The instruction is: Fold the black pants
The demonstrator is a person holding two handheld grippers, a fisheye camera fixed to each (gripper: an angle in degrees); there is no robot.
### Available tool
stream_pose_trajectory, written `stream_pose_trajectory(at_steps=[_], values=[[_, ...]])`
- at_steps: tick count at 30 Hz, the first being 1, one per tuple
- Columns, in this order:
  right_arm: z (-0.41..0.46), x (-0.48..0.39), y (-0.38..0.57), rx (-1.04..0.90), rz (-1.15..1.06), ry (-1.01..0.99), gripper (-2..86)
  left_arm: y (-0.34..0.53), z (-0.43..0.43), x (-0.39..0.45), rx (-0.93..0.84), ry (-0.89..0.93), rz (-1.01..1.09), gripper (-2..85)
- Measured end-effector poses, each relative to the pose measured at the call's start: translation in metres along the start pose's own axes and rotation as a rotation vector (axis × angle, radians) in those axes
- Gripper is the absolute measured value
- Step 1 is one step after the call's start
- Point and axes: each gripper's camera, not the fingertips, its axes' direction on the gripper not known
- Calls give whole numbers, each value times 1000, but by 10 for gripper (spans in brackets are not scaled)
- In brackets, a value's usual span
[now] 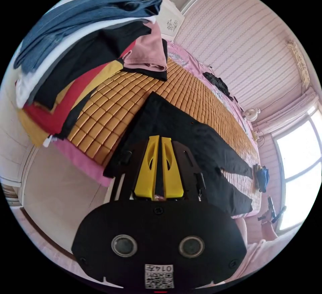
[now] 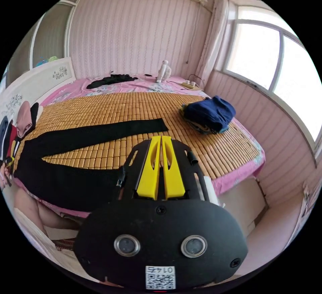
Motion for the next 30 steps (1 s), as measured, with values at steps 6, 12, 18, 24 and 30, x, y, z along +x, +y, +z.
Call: stream_pose_trajectory(at_steps=[6,12,18,24,30], values=[[-35,73,94,-134,207,13,2,71,-43,-26,8,-17,-28,-5],[-17,102,130,-230,330,-94,44,98,-66,-40,65,8,-70,41],[-2,134,143,-273,366,-187,74,100,-69,-54,118,41,-139,85],[15,166,146,-305,366,-189,102,87,-60,-74,116,54,-239,102],[37,195,135,-328,390,-160,112,62,-47,-89,71,-25,-337,114]])
